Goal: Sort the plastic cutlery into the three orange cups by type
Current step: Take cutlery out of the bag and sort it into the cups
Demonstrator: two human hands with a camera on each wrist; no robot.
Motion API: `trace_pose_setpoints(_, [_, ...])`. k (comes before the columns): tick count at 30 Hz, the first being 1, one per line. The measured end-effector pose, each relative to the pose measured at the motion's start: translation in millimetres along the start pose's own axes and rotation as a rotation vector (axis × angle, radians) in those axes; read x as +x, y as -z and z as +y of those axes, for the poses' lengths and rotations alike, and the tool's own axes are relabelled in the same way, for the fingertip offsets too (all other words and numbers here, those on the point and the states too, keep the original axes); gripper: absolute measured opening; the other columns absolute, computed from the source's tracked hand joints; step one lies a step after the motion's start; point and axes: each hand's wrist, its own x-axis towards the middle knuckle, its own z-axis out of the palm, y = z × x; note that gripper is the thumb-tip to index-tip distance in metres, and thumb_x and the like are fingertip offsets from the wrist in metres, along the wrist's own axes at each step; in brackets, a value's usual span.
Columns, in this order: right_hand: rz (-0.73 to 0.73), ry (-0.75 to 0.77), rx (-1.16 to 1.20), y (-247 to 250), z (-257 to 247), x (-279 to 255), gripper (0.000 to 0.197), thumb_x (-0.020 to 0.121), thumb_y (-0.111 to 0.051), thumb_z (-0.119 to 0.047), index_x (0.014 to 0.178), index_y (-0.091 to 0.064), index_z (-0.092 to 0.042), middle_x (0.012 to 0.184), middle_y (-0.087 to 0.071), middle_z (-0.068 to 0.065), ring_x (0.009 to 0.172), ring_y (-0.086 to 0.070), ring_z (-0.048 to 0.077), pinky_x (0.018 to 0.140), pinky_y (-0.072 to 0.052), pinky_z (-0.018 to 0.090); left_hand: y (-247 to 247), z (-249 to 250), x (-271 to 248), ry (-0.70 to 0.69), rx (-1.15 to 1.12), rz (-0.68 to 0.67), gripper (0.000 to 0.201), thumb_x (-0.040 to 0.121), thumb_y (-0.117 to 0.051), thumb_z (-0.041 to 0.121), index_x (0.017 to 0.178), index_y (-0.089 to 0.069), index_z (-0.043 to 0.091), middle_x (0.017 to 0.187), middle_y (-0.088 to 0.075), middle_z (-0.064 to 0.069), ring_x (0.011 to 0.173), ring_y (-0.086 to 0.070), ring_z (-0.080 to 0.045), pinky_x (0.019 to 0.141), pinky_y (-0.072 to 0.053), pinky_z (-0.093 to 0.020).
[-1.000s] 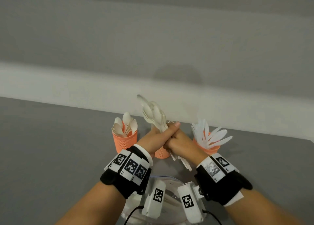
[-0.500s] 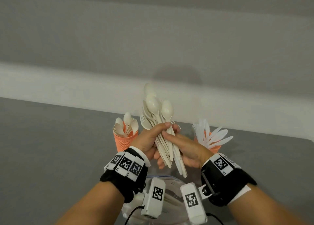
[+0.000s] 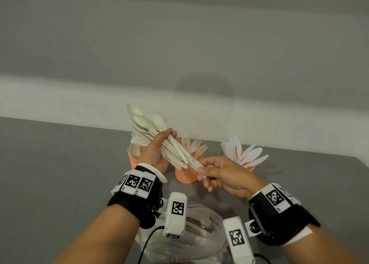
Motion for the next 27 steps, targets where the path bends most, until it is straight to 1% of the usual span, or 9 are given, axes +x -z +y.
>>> trace_pose_setpoints(5, [-0.040,-0.040,-0.005,13.1,1.5,-8.1,0.014,0.089,-0.052,0.000,0.097,-0.062,-0.006,0.066,-0.064,0.004,0.048,-0.058,0.008,0.047,-0.051,0.019,7.4,5.6,4.1,-0.047,-0.070,0.070,0.015,0.088,-0.053,0.004,0.073,-0.054,0.008,0.052,-0.064,-0.001,0.047,-0.063,-0.009,0.053,-0.056,-0.023])
trace_pose_setpoints(9, [-0.121,-0.060,-0.069,8.0,-0.5,-4.6,0.021,0.093,-0.049,-0.007,0.110,-0.057,-0.016,0.073,-0.063,0.005,0.062,-0.064,0.013,0.061,-0.056,0.024,7.5,-5.1,6.8,-0.046,-0.062,0.095,0.013,0.086,-0.056,0.003,0.074,-0.056,0.008,0.053,-0.065,0.000,0.051,-0.065,-0.008,0.059,-0.058,-0.023])
trace_pose_setpoints(11, [-0.070,-0.023,-0.079,0.2,0.8,1.4,0.026,0.095,-0.046,-0.008,0.115,-0.050,-0.023,0.073,-0.060,0.006,0.056,-0.061,0.010,0.056,-0.054,0.021,5.1,-12.2,6.2,-0.033,-0.037,0.079,0.014,0.086,-0.056,0.004,0.073,-0.057,0.008,0.054,-0.065,0.000,0.052,-0.065,-0.008,0.059,-0.057,-0.022])
trace_pose_setpoints(15, [-0.090,-0.043,-0.179,9.5,5.9,-2.0,0.048,0.096,-0.042,-0.006,0.140,-0.030,-0.019,0.068,-0.062,0.006,0.047,-0.057,0.009,0.051,-0.048,0.018,8.3,-10.0,13.3,-0.049,-0.032,0.095,0.008,0.085,-0.058,0.003,0.079,-0.058,0.008,0.058,-0.066,-0.001,0.055,-0.065,-0.009,0.056,-0.056,-0.023])
trace_pose_setpoints(17, [-0.162,-0.113,-0.376,22.0,5.7,-11.3,0.041,0.097,-0.037,-0.004,0.134,-0.040,-0.022,0.072,-0.061,0.005,0.052,-0.060,0.007,0.054,-0.047,0.015,16.0,-5.0,19.7,-0.094,-0.042,0.141,0.008,0.084,-0.058,0.002,0.091,-0.057,0.006,0.063,-0.066,-0.002,0.057,-0.066,-0.009,0.056,-0.056,-0.023])
trace_pose_setpoints(19, [-0.187,-0.165,-0.558,33.3,4.4,-19.3,0.032,0.097,-0.036,-0.002,0.117,-0.054,-0.019,0.073,-0.062,0.001,0.061,-0.062,0.007,0.063,-0.046,0.014,22.7,-2.5,24.8,-0.117,-0.069,0.179,0.020,0.084,-0.058,0.001,0.103,-0.054,0.005,0.074,-0.062,-0.005,0.057,-0.067,-0.009,0.058,-0.056,-0.022])
trace_pose_setpoints(21, [-0.111,-0.184,-0.581,43.5,6.9,-22.2,0.028,0.093,-0.037,0.003,0.095,-0.057,-0.017,0.075,-0.064,0.002,0.067,-0.062,0.007,0.068,-0.044,0.016,25.8,-2.2,26.6,-0.113,-0.074,0.181,0.016,0.085,-0.056,0.001,0.101,-0.055,0.003,0.080,-0.060,-0.006,0.057,-0.067,-0.008,0.057,-0.057,-0.022])
trace_pose_setpoints(23, [0.067,-0.125,-0.471,52.6,8.1,-20.0,0.026,0.090,-0.037,0.006,0.083,-0.053,-0.014,0.075,-0.063,0.008,0.068,-0.061,0.012,0.065,-0.044,0.019,25.2,-2.8,24.8,-0.070,-0.049,0.167,0.004,0.086,-0.055,0.003,0.089,-0.058,0.005,0.079,-0.061,-0.006,0.056,-0.066,-0.008,0.058,-0.057,-0.021])
trace_pose_setpoints(27, [0.600,0.299,-0.460,67.7,-0.2,-1.4,0.025,0.095,-0.038,-0.002,0.081,-0.049,-0.020,0.081,-0.064,0.003,0.085,-0.059,0.017,0.084,-0.044,0.027,14.5,-7.7,13.7,0.051,0.075,-0.029,0.011,0.087,-0.055,0.006,0.077,-0.059,0.010,0.062,-0.065,0.000,0.055,-0.065,-0.009,0.059,-0.057,-0.022])
